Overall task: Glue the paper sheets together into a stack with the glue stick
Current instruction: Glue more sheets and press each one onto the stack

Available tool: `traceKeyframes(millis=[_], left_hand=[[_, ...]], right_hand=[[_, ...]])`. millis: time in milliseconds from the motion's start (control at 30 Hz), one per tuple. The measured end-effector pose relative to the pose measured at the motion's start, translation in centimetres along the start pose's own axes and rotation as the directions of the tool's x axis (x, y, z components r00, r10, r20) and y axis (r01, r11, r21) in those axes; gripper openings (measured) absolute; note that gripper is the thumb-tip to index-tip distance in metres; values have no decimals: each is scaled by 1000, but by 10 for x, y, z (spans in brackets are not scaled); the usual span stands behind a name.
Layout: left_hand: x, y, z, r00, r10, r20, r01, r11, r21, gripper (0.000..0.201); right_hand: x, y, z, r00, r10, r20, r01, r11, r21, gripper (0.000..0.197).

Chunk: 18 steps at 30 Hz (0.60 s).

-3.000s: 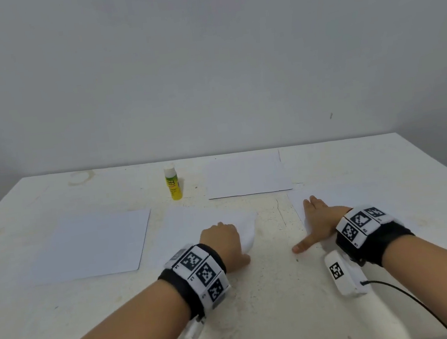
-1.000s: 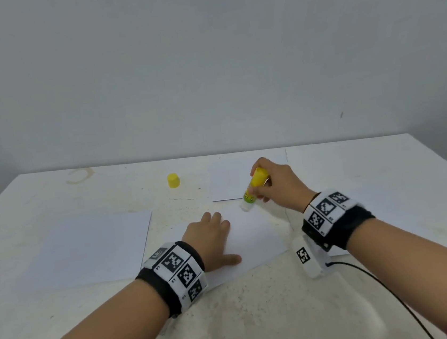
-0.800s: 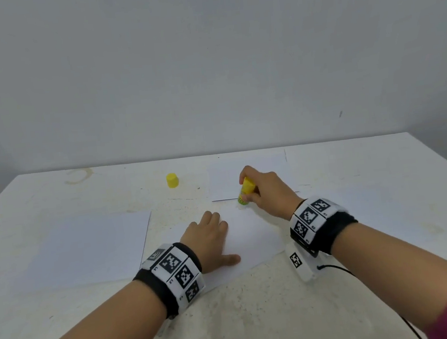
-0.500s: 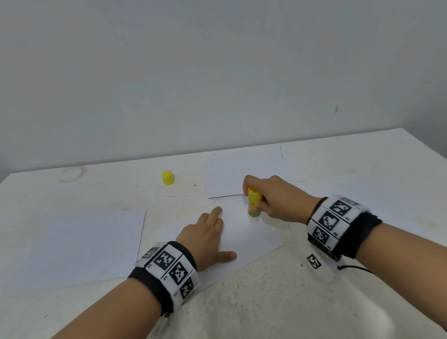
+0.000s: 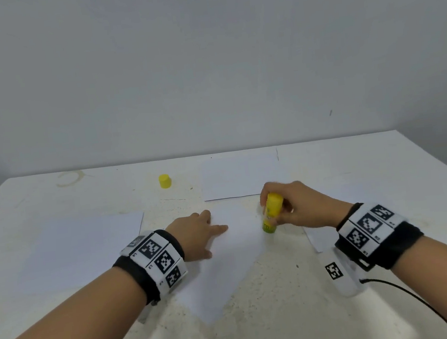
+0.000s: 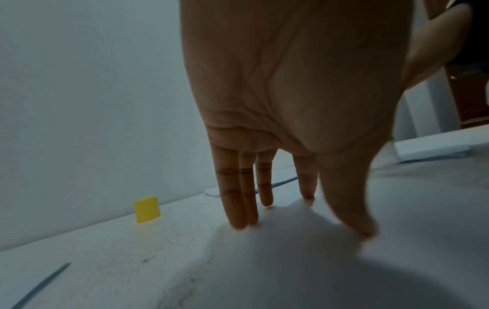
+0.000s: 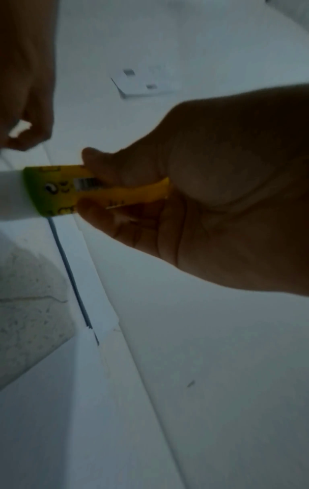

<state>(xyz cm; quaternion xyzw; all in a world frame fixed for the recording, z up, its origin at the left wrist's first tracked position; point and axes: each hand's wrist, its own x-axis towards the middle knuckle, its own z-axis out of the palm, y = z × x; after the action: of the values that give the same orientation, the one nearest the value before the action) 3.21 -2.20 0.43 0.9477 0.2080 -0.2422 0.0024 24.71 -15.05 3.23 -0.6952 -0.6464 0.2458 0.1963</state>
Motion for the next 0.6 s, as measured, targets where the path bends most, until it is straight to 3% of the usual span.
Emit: traceKeyframes(millis=[67,167,300,433,600], left_hand=[[-3,2,-2,999,-22,-31,22,1000,-14,72],[-4,4,4,995,15,-94,-21,998,-65,74],[-6,3,7,997,78,-19,-80,990,-115,72],[-10,4,5,1000,12,9,-12,999,-36,81],[-16,6,10,994,-95,-52,88,988,-124,82]], right_hand=[[4,1,-5,988,50,-145,-20,980,200,35],[15,1,-6,951,145,-274,4,879,477,29],[34,-1,2,930,176,-322,20,851,525,29],[53,-5,14,928,179,-325,3,873,488,27],[76,-14,24,948,125,-293,3,915,403,24]])
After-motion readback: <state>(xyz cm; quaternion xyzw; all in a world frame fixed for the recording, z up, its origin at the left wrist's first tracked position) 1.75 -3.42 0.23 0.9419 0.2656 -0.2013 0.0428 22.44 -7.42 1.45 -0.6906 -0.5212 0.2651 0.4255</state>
